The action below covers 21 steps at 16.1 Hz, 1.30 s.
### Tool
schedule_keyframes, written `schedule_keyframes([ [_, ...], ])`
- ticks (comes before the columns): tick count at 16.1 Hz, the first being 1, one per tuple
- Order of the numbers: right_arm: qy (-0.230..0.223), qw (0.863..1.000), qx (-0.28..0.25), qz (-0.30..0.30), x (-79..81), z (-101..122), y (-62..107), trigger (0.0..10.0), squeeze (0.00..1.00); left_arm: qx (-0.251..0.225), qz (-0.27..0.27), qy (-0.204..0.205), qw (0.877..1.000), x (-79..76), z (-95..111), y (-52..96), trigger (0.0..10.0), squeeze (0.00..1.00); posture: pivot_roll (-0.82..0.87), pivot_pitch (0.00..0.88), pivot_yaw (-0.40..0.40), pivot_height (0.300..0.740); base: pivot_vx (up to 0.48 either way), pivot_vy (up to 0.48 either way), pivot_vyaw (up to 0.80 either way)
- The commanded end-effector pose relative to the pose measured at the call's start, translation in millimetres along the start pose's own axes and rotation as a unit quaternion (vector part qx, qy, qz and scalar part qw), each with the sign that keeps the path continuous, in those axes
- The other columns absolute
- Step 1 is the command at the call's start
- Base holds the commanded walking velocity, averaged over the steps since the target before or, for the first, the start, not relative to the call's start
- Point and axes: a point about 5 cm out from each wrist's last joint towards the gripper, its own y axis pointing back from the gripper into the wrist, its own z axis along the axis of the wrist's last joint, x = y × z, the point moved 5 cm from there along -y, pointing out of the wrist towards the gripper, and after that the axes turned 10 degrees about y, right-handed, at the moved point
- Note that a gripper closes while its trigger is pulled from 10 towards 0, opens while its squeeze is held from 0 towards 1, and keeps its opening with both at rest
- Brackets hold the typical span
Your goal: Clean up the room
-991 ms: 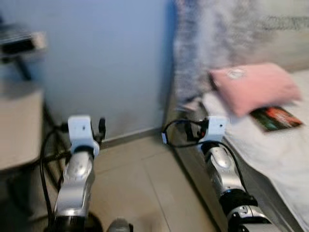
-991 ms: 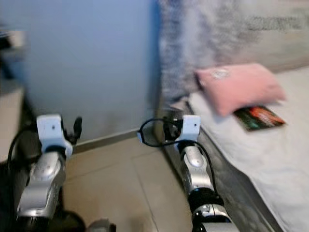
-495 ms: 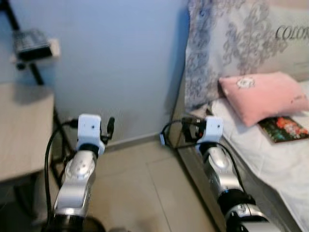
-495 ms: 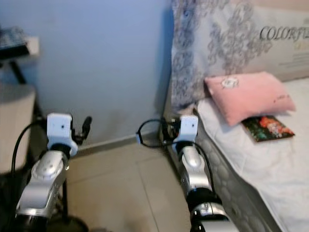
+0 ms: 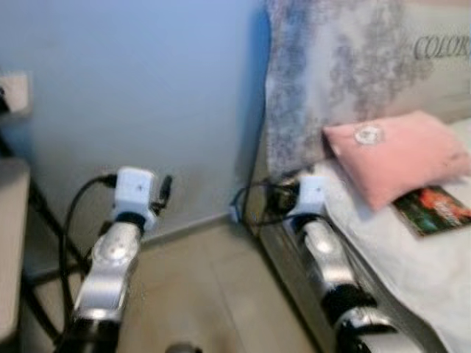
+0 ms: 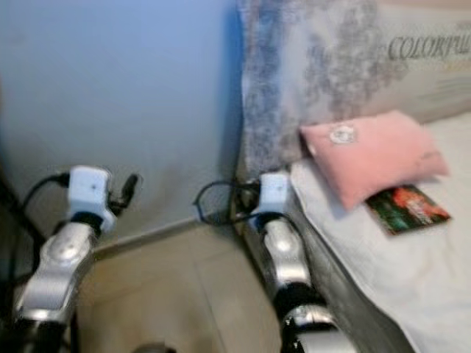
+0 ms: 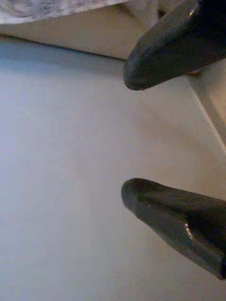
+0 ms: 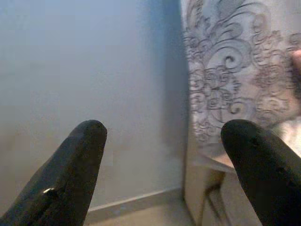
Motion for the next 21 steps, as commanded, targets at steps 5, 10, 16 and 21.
schedule_keyframes([
  [5,0.004,1.000,0.006,-0.024,-23.6,-2.5,2.1,10.0,0.00,0.025,0.049,0.072,0.996,1.5,-11.6,-0.8,10.0,0.00,0.14,0.000,-0.064,0.714,0.382,0.000,0.41],
  [10,0.004,1.000,0.008,-0.026,-26.6,-2.9,1.5,10.0,0.00,0.033,0.087,0.052,0.994,9.8,-17.5,2.6,10.0,0.00,0.14,0.000,-0.073,0.714,0.000,0.000,0.64],
  [16,0.015,0.998,0.026,-0.055,-35.3,-8.1,1.7,10.0,0.00,0.025,0.066,0.033,0.997,2.0,-13.2,2.7,10.0,0.00,0.15,0.000,-0.074,0.714,0.000,0.000,0.00],
  [21,0.020,0.999,0.007,-0.044,-29.9,-3.2,2.0,10.0,0.00,0.021,0.057,0.027,0.998,-3.0,-13.3,6.1,10.0,0.00,0.15,0.000,-0.073,0.714,0.000,0.000,0.52],
])
